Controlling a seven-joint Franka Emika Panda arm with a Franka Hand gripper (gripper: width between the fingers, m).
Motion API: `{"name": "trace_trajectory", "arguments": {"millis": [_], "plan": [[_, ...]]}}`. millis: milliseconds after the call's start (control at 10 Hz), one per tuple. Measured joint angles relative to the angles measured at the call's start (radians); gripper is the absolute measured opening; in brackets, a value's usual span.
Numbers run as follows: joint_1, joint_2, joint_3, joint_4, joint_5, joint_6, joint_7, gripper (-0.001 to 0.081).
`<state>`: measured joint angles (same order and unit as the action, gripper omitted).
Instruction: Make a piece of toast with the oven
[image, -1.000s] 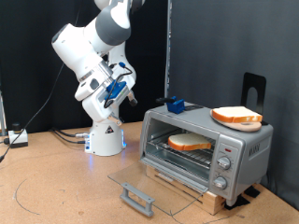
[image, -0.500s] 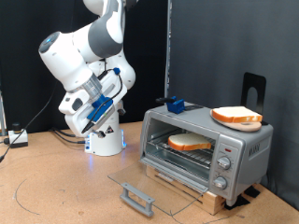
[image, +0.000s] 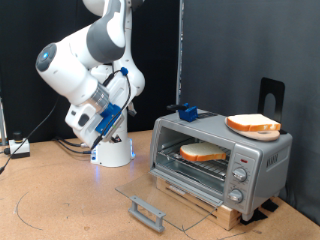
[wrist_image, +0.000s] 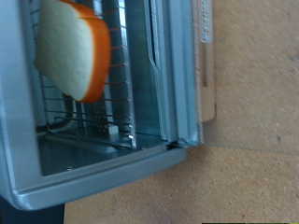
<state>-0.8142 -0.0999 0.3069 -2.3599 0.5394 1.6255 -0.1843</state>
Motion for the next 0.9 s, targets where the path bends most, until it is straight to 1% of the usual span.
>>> {"name": "trace_trajectory", "arguments": {"millis": [200, 300, 400, 500, 600, 700, 800, 900], "plan": [[-0.003, 0.091, -0.002, 0.032, -0.09, 0.019, 0.001, 0.0807], [-0.003, 0.132, -0.005, 0.042, -0.112, 0.052, 0.001, 0.0807], [-0.003, 0.17, -0.007, 0.062, -0.119, 0.068, 0.001, 0.0807], [-0.003, 0.169, -0.007, 0.061, -0.119, 0.067, 0.001, 0.0807], [-0.003, 0.172, -0.008, 0.063, -0.119, 0.039, 0.001, 0.0807], [-0.003, 0.183, -0.01, 0.072, -0.119, -0.019, 0.001, 0.0807], [-0.003, 0.202, -0.012, 0.082, -0.108, -0.049, 0.003, 0.0807], [-0.003, 0.227, -0.012, 0.085, -0.092, -0.045, 0.003, 0.0807]]}}
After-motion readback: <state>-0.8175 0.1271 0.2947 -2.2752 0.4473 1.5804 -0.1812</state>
